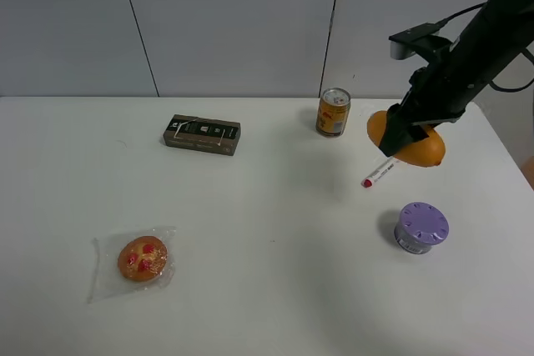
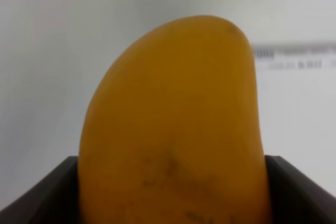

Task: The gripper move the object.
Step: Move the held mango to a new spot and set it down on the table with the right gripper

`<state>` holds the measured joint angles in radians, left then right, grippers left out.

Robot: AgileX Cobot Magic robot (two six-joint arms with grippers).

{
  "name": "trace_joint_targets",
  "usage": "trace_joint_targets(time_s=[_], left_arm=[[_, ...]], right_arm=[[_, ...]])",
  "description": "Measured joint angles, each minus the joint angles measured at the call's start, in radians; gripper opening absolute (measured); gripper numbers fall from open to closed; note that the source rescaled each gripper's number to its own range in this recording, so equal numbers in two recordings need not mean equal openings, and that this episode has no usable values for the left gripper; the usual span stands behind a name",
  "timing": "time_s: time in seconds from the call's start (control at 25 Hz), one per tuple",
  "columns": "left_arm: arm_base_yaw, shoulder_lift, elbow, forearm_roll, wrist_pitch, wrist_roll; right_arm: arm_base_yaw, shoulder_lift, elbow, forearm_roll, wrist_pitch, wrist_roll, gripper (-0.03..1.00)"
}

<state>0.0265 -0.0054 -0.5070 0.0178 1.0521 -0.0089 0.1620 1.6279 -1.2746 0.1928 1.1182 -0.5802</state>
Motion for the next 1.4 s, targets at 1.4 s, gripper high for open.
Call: trace_joint_targets(time_s=[1.4], left_arm=[[0.000,0.000,0.000,0.000,0.000,0.000]], right_arm=[[-0.235,0.239,0.000,-0.261,-0.312,-0.037,0.66]])
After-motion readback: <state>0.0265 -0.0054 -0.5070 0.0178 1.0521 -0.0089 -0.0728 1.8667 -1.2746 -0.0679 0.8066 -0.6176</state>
